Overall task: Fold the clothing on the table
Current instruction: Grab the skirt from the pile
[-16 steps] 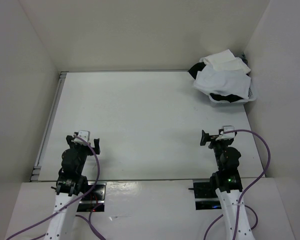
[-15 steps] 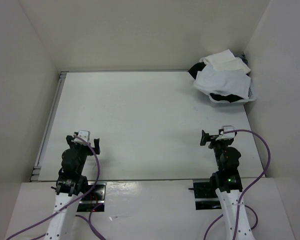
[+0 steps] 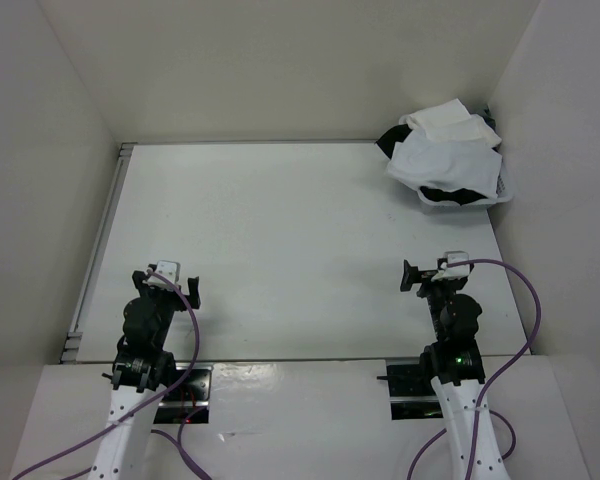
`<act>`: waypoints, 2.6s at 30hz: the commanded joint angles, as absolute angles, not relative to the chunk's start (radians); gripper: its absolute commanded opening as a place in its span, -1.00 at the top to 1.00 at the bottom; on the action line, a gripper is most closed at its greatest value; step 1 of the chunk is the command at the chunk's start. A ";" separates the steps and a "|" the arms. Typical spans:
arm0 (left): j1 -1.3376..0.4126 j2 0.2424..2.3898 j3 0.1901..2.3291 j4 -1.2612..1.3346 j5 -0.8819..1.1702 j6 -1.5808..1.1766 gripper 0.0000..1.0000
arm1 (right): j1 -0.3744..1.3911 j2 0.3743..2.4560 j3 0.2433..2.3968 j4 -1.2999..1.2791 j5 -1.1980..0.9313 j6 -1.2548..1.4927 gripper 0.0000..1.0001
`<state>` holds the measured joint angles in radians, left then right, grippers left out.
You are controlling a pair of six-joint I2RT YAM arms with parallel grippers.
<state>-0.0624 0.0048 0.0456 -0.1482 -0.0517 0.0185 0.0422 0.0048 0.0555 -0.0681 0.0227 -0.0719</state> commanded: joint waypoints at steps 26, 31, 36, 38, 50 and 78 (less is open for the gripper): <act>-0.061 -0.132 0.002 -0.100 -0.051 0.011 -0.98 | 0.046 -0.074 0.009 -0.052 0.044 -0.060 -0.98; -0.061 -0.132 0.002 -0.100 -0.043 0.015 -0.98 | 0.046 -0.074 0.072 -0.015 0.199 0.315 -0.98; -0.061 -0.132 0.032 -0.016 -0.072 -0.149 -0.98 | 0.046 -0.074 0.158 -0.006 0.110 0.273 -0.98; -0.061 -0.132 0.043 0.090 -0.045 -0.221 -0.98 | 0.046 -0.074 0.228 -0.020 0.155 0.424 -0.98; -0.061 -0.132 0.047 0.199 0.254 -1.658 -0.98 | 0.046 -0.074 0.157 -0.025 -0.055 1.619 -0.98; -0.061 0.337 0.579 0.178 0.264 -0.751 -0.98 | 0.066 0.809 0.941 -0.158 -0.303 0.393 -0.98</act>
